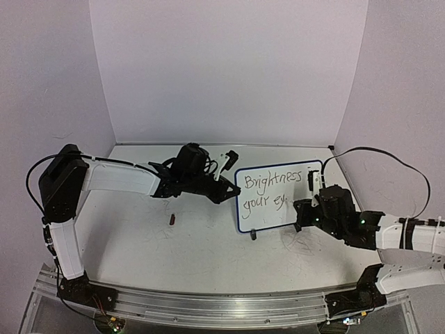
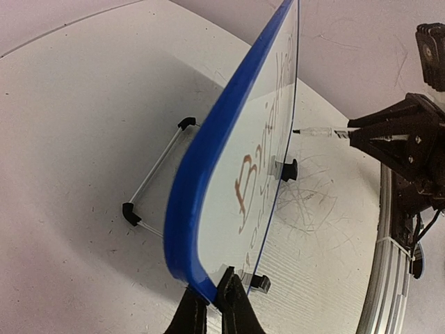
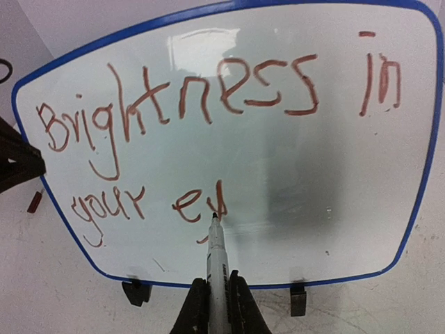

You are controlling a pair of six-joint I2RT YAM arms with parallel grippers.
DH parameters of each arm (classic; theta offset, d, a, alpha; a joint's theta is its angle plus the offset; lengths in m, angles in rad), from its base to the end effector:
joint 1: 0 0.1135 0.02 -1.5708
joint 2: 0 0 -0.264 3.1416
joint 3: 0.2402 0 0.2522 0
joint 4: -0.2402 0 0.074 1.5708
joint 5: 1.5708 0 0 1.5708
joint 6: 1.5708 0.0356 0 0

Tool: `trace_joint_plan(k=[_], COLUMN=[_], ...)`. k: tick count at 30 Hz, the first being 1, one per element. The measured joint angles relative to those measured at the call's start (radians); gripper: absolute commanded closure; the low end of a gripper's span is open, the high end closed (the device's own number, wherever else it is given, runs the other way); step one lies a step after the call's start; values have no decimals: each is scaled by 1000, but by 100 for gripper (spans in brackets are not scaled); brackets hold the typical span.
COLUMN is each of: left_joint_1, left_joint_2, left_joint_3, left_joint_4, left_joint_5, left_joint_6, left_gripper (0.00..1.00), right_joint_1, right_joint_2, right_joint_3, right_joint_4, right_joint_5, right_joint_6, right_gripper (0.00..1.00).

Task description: Write a sentence on the whiteboard

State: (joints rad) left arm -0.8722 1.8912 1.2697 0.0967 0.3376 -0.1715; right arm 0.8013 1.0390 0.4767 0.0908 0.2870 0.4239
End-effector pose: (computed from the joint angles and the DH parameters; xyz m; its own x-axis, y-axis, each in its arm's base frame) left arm 0.2677 -0.3371 0.2163 -0.4723 0.3119 -0.8244 0.8386 0.4471 -0.3112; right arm 0.1615 0.1522 0.2121 -0.4992 0.0516 -0.8649 -0.3380 0.9076 0.2492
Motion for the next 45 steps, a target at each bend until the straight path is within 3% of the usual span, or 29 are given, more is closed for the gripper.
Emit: trace_joint_plan(k=[45], left_joint_1=[0], left_joint_2=[0], left_joint_3=[6], left_joint_4=[-13], left_joint_5=[-4], left_joint_6=[0], left_gripper=[100], right_joint_1=[-22], right_joint_2=[44], right_joint_3=[3], right_joint_4=[44], right_joint_5=[62], right_joint_6=[-36], right_gripper=[100])
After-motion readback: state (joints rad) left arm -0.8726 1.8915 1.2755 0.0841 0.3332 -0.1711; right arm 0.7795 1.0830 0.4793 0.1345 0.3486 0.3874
